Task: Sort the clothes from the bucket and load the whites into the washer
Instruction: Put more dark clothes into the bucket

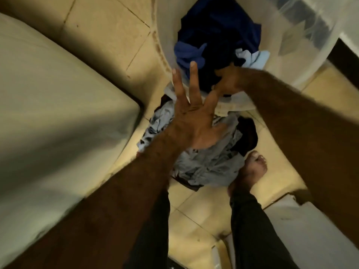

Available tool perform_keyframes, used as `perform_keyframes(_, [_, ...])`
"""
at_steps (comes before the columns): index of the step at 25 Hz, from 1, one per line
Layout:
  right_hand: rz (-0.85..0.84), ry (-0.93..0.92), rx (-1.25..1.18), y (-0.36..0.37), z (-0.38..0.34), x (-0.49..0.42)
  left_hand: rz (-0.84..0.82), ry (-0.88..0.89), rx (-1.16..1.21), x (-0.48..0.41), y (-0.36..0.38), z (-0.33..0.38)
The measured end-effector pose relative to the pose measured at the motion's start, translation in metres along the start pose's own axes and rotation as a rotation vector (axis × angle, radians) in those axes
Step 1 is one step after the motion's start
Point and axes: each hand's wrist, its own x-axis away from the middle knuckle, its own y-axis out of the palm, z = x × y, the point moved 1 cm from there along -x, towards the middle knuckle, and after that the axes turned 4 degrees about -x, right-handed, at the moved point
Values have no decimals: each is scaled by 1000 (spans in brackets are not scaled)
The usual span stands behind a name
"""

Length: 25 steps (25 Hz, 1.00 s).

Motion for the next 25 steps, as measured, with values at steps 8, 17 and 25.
perform_keyframes(8, [1083,-286,-249,74,-6,146,522,-204,322,50,43,0])
perform_keyframes(17, [254,91,-573,219,8,85,-263,-383,201,70,159,-14])
perform_keyframes(25, [393,334,-1398,197,12,94,20,-212,388,92,124,23])
